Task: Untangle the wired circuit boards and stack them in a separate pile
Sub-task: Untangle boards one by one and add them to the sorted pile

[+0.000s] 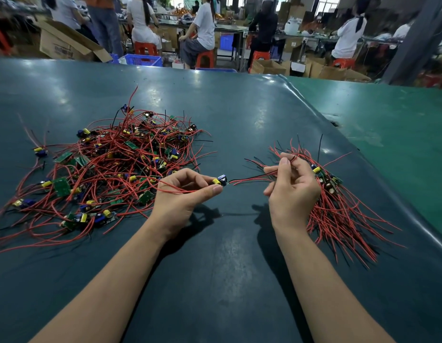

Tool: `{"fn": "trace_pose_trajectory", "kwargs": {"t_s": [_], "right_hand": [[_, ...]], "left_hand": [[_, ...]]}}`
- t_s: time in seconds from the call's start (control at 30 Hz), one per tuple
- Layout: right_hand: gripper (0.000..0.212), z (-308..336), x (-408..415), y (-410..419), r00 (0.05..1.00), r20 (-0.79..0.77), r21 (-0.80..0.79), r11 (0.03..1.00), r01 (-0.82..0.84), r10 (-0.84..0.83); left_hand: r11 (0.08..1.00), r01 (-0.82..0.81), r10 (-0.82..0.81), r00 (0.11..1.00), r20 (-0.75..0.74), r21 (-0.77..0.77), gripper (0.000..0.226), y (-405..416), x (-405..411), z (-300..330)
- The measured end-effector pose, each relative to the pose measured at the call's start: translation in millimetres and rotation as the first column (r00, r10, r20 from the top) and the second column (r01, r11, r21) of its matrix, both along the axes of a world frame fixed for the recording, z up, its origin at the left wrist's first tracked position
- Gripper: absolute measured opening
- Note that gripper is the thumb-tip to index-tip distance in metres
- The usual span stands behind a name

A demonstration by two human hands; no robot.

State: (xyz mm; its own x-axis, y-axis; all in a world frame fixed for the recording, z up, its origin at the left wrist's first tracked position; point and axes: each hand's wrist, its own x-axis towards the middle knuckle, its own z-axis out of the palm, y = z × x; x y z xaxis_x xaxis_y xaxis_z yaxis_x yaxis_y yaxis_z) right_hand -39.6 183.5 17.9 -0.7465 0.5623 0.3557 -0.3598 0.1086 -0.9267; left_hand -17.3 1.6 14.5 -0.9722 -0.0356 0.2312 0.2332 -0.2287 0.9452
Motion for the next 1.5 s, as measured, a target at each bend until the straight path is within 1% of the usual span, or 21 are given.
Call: {"fn": "trace_pose_trajectory", "kwargs": {"t_s": [0.03, 0.07, 0.13, 0.17, 0.2, 0.23, 0.3, 0.33, 0.4, 0.43, 0.5, 0.57, 0.63, 0.73, 0.93, 1.03, 1.13, 1.27, 1.33, 1.4, 1.5], "right_hand": [[0.015, -1.3, 0.2, -0.5, 0.999, -0.01, 0.071, 0.997, 0.035, -0.035], [0.015, -1.8, 0.5, -1.9, 0.999, -0.004, 0.076, 0.996, 0.039, -0.039], [0.013, 0.5, 2.0, -5.8, 0.998, 0.038, -0.051, 0.998, -0.047, 0.049], [0.01, 2.3, 2.4, -7.6, 0.99, 0.052, -0.158, 0.98, -0.122, 0.132], [0.015, 4.1, 2.5, -8.2, 0.972, 0.071, -0.263, 0.944, -0.2, 0.226], [0.027, 5.8, 3.1, -8.3, 0.937, 0.103, -0.344, 0.896, -0.281, 0.333], [0.048, 6.3, 6.8, -11.6, 0.823, 0.212, -0.379, 0.82, -0.428, 0.528], [0.049, 4.9, 10.1, -15.4, 0.754, 0.26, -0.352, 0.786, -0.508, 0.603], [0.029, 0.9, 16.3, -23.9, 0.674, 0.304, -0.28, 0.739, -0.612, 0.673], [0.018, 0.5, 17.6, -27.4, 0.676, 0.304, -0.268, 0.741, -0.615, 0.671], [0.012, 1.0, 15.8, -27.5, 0.706, 0.289, -0.318, 0.761, -0.566, 0.646], [0.007, 4.7, 13.0, -21.9, 0.716, 0.259, -0.4, 0.747, -0.531, 0.648], [0.011, 6.1, 12.1, -17.8, 0.702, 0.254, -0.418, 0.73, -0.541, 0.666], [0.009, 3.8, 12.2, -19.1, 0.719, 0.263, -0.383, 0.754, -0.534, 0.643], [0.017, 8.5, 5.4, -9.6, 0.874, 0.175, -0.358, 0.856, -0.372, 0.453], [0.019, 11.1, 1.5, 0.7, 0.932, 0.132, -0.403, 0.877, -0.261, 0.338], [0.023, 12.7, -1.2, 9.7, 0.969, 0.09, -0.46, 0.872, -0.166, 0.231], [0.027, 12.5, 0.6, 6.8, 0.988, 0.035, -0.412, 0.903, -0.122, 0.15], [0.029, 12.2, 0.2, 6.9, 0.992, 0.036, -0.435, 0.896, -0.093, 0.121], [0.03, 9.8, -0.4, 7.3, 0.989, 0.082, -0.463, 0.883, -0.07, 0.122], [0.028, 5.4, 1.8, -0.2, 0.97, 0.16, -0.397, 0.912, -0.104, 0.181]], "left_hand": [[1.0, -0.004, 0.004, 1.0, 0.001, 0.007, 0.025, -0.4, 0.0, -0.5], [1.0, -0.007, 0.007, 1.0, 0.002, 0.011, 0.025, -0.6, 0.0, -0.9], [1.0, -0.012, 0.012, 1.0, 0.001, 0.026, 0.025, -1.3, -0.8, -1.4], [0.998, -0.029, 0.029, 1.0, -0.001, 0.048, 0.025, -1.7, -1.8, -1.5], [0.995, -0.059, 0.06, 0.998, 0.0, 0.082, 0.026, -2.6, -3.4, -1.7], [0.988, -0.096, 0.096, 0.995, 0.002, 0.119, 0.026, -3.5, -5.1, -2.0], [0.978, -0.141, 0.142, 0.99, 0.002, 0.155, 0.026, -4.4, -7.0, -2.8], [0.98, -0.136, 0.138, 0.99, -0.003, 0.145, 0.026, -4.2, -6.9, -3.3], [0.994, -0.083, 0.085, 0.996, -0.024, 0.07, 0.026, -2.0, -5.2, -4.8], [0.998, -0.061, 0.061, 0.998, -0.03, 0.023, 0.026, -1.0, -4.3, -5.4], [0.999, -0.047, 0.046, 0.999, -0.021, -0.025, 0.026, -0.9, -3.7, -5.3], [0.999, -0.041, 0.04, 0.999, -0.014, -0.033, 0.026, -1.7, -3.7, -4.5], [0.998, -0.027, 0.026, 0.999, -0.019, -0.057, 0.025, -1.3, -3.0, -3.5], [0.998, -0.016, 0.015, 1.0, -0.02, -0.061, 0.025, -0.3, -1.6, -2.8], [0.999, -0.032, 0.032, 0.999, -0.03, -0.015, 0.029, 1.3, -1.3, -2.1], [0.999, -0.031, 0.031, 0.998, -0.047, -0.006, 0.03, -1.3, -2.1, -2.5], [0.999, -0.037, 0.038, 0.997, -0.066, 0.03, 0.03, -4.0, -3.5, -3.7], [0.996, -0.04, 0.045, 0.997, -0.064, 0.083, 0.028, -2.9, -5.8, -3.9], [0.982, -0.07, 0.077, 0.996, -0.034, 0.175, 0.023, -3.9, -7.1, -1.5], [0.942, -0.107, 0.108, 0.994, 0.013, 0.319, 0.014, -7.0, -9.3, 2.0], [0.903, -0.111, 0.1, 0.994, 0.049, 0.415, 0.009, -9.2, -9.4, 8.4]]}}
